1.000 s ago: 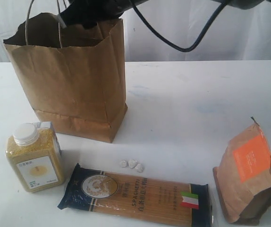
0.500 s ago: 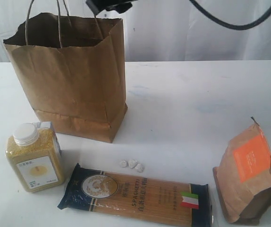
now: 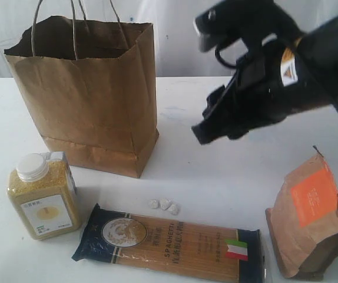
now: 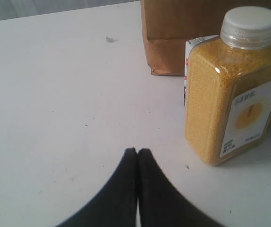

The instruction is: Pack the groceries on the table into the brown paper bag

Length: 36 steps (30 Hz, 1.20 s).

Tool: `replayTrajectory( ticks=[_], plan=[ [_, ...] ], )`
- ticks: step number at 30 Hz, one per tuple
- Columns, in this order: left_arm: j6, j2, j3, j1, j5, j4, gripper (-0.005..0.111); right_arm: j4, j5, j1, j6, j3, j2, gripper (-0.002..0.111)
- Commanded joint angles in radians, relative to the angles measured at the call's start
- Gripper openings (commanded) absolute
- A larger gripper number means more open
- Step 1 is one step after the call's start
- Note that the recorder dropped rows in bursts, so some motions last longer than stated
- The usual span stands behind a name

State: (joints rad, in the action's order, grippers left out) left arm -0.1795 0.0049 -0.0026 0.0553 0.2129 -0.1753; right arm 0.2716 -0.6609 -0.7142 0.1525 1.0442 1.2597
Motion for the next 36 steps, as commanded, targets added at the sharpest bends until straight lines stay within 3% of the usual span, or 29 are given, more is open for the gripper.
replayTrajectory(
  ticks=[1,16,36],
  plan=[
    [-0.002,-0.005,0.003,-0.004,-0.004,-0.001,0.0,-0.054,0.124,0.006,0.01,-0.121,0.002,0.051],
    [-0.002,-0.005,0.003,-0.004,-0.004,-0.001,0.0,-0.064,0.197,0.006,-0.071,-0.098,0.335,0.051],
    [-0.002,-0.005,0.003,-0.004,-0.004,-0.001,0.0,-0.118,0.33,-0.046,-0.089,-0.088,0.56,0.051]
  ],
)
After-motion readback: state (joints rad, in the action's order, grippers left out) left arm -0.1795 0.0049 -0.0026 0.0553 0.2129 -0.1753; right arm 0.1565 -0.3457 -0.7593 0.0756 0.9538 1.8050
